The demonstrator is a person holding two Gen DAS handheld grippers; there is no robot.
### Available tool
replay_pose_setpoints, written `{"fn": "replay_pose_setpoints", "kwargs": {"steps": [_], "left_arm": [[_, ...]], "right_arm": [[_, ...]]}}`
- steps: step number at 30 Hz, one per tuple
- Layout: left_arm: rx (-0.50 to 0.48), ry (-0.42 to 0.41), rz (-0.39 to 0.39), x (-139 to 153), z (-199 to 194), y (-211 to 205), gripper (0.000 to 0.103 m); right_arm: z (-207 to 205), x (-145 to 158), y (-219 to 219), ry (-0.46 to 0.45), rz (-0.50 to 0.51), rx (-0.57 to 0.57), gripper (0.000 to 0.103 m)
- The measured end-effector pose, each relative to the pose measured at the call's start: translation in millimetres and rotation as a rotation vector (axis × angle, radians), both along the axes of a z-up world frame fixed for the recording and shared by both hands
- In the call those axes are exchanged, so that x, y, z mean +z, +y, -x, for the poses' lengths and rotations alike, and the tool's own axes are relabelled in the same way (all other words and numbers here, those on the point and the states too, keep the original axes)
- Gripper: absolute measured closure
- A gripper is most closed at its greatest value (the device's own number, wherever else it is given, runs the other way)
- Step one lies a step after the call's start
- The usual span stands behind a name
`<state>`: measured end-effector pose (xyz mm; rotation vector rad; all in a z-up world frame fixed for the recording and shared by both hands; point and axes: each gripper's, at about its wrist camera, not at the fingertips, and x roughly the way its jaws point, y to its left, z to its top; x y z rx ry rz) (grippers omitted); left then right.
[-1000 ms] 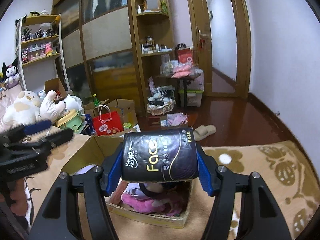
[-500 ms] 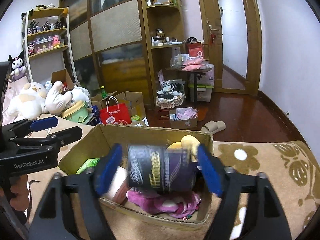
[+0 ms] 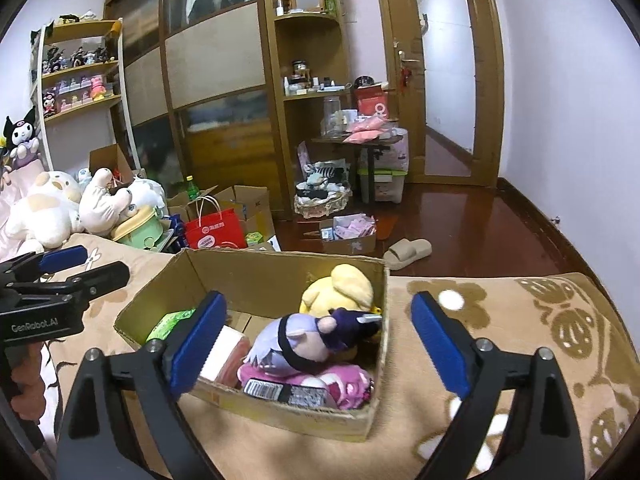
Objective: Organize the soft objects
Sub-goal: 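Open both tools and withdraw them from the box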
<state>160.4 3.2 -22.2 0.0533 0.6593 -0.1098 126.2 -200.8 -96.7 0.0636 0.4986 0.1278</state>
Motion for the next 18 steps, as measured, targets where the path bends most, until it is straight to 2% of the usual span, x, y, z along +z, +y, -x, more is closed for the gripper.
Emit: {"fn": "replay_pose_setpoints", "kwargs": {"steps": [2, 6, 18], "left_arm": [[0.001, -0.006, 0.003, 2.2, 6.6, 1.3, 0.007], [0.001, -0.028, -0.016, 9.2, 23.1, 2.3, 0.007], [0.004, -0.096, -0.039, 38.6, 73.8, 9.2, 0.003]], "right_arm": [[5.9, 4.6, -0.4, -0.007, 0.004, -0.006, 0.003], [19.5, 15.2, -4.3, -0.020, -0.005, -0.023, 0.000], [69.0, 50.3, -14.9, -0.073, -0.016, -0.054, 0.000]]}}
